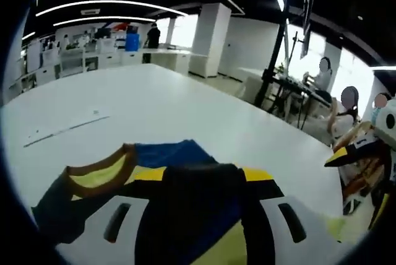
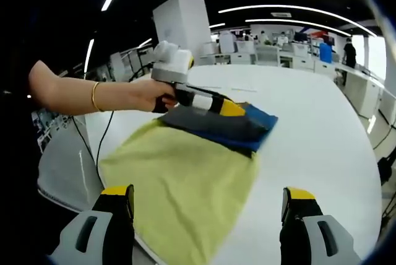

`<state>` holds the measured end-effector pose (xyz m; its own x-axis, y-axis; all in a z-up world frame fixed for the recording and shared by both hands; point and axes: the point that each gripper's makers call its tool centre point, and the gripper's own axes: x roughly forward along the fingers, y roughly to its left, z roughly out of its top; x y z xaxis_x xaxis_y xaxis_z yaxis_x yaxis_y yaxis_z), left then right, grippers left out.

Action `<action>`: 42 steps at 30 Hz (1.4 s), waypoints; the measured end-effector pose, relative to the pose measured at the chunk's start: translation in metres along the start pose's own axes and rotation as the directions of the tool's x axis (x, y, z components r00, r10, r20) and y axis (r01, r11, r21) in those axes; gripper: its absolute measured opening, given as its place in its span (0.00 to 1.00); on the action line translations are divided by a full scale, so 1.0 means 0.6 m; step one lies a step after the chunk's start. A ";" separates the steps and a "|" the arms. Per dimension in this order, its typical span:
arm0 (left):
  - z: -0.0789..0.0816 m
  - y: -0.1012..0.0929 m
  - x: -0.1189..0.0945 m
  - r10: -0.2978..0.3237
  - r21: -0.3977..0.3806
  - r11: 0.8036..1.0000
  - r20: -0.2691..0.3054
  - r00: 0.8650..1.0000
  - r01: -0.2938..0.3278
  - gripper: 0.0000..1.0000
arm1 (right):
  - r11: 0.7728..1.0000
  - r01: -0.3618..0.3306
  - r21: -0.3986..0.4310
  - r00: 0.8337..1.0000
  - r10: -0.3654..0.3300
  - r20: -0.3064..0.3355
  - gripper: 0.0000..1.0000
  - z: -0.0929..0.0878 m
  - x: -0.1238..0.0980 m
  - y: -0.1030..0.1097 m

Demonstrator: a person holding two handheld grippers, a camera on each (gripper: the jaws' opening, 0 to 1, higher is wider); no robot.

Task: Fold the garment on the visible template until the final outline fits inside the template.

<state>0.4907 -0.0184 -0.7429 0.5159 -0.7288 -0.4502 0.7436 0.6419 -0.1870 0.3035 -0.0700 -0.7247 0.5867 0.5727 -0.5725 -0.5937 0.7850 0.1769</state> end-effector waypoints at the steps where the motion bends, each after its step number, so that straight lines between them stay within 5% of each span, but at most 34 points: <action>1: -0.003 -0.003 0.001 -0.004 0.015 1.000 -0.007 1.000 0.005 0.45 | 1.000 0.001 0.001 1.000 -0.001 0.001 0.99 0.000 0.000 0.000; 5: -0.009 -0.017 0.005 -0.016 0.078 0.997 -0.029 0.999 0.018 0.51 | 1.000 -0.003 0.015 1.000 0.003 0.014 0.99 0.002 0.001 0.000; 15: 0.011 -0.027 -0.005 -0.031 0.097 0.995 0.014 0.999 0.030 0.79 | 1.000 -0.018 0.019 0.999 0.017 0.042 0.99 0.024 0.002 -0.006; 24: 0.023 -0.023 -0.058 -0.041 0.101 0.994 0.060 0.997 0.035 0.97 | 1.000 -0.021 0.002 0.997 0.021 0.077 0.88 0.075 0.007 -0.034; 42: -0.009 -0.023 -0.172 -0.034 0.120 0.992 0.063 0.997 0.027 0.99 | 1.000 -0.028 0.005 0.996 0.027 0.090 0.48 0.155 0.069 -0.107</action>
<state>0.4250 0.0493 -0.6987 0.5157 -0.7640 -0.3878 0.8029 0.5889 -0.0925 0.4170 -0.0746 -0.6856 0.6176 0.6130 -0.4927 -0.6069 0.7699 0.1972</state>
